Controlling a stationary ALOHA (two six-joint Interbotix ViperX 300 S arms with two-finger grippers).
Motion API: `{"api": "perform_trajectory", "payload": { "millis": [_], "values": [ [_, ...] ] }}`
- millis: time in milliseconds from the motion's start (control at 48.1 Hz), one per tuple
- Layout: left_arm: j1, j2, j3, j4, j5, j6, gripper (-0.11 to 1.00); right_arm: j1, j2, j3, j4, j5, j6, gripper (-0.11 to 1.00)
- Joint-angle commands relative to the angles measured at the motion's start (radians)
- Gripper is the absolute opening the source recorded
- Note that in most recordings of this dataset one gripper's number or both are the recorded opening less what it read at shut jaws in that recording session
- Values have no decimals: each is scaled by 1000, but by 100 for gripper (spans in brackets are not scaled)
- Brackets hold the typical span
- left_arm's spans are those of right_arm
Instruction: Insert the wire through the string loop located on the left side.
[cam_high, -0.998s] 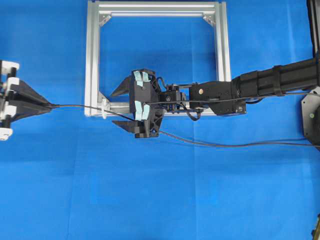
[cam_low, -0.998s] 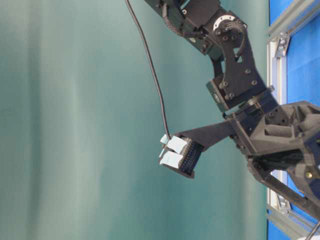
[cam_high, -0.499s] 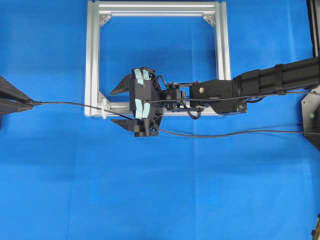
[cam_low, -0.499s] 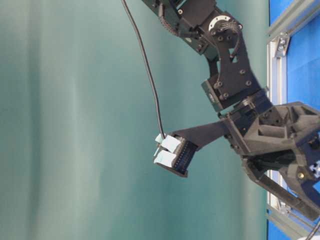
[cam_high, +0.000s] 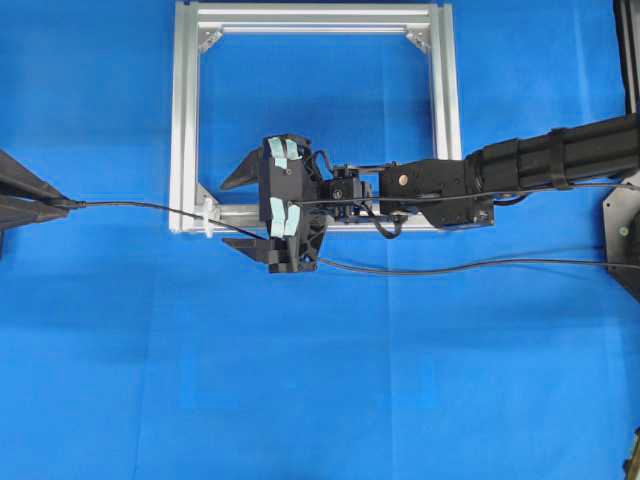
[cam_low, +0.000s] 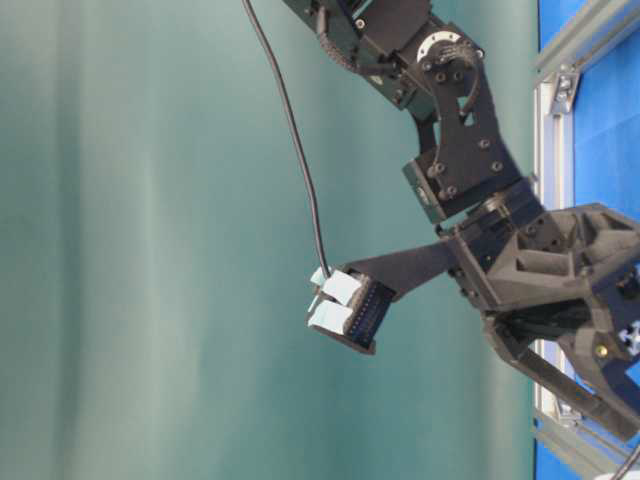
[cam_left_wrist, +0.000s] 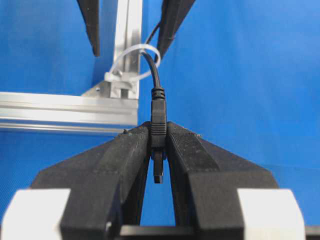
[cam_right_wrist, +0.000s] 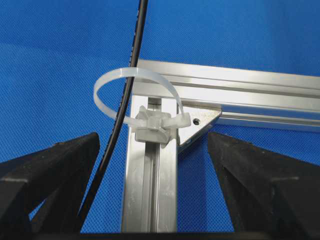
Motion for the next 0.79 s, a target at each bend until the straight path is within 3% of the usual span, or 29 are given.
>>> {"api": "perform_trajectory", "payload": {
  "millis": [0, 62, 291, 353, 769],
  "values": [
    [3, 14, -12, 3, -12, 0, 9, 0, -54, -14, -2, -6, -2, 97],
    [3, 14, -14, 3, -21, -5, 10, -2, -55, -14, -2, -6, -2, 97],
    [3, 14, -12, 3, -20, -2, 74, 0, -57, -15, -2, -6, -2, 97],
    [3, 14, -12, 3, -20, -2, 85, 0, -57, -15, -2, -6, -2, 97],
    [3, 3, -17, 3, -38, -2, 82, -6, -167, -15, -2, 34, -2, 97]
  ]
}}
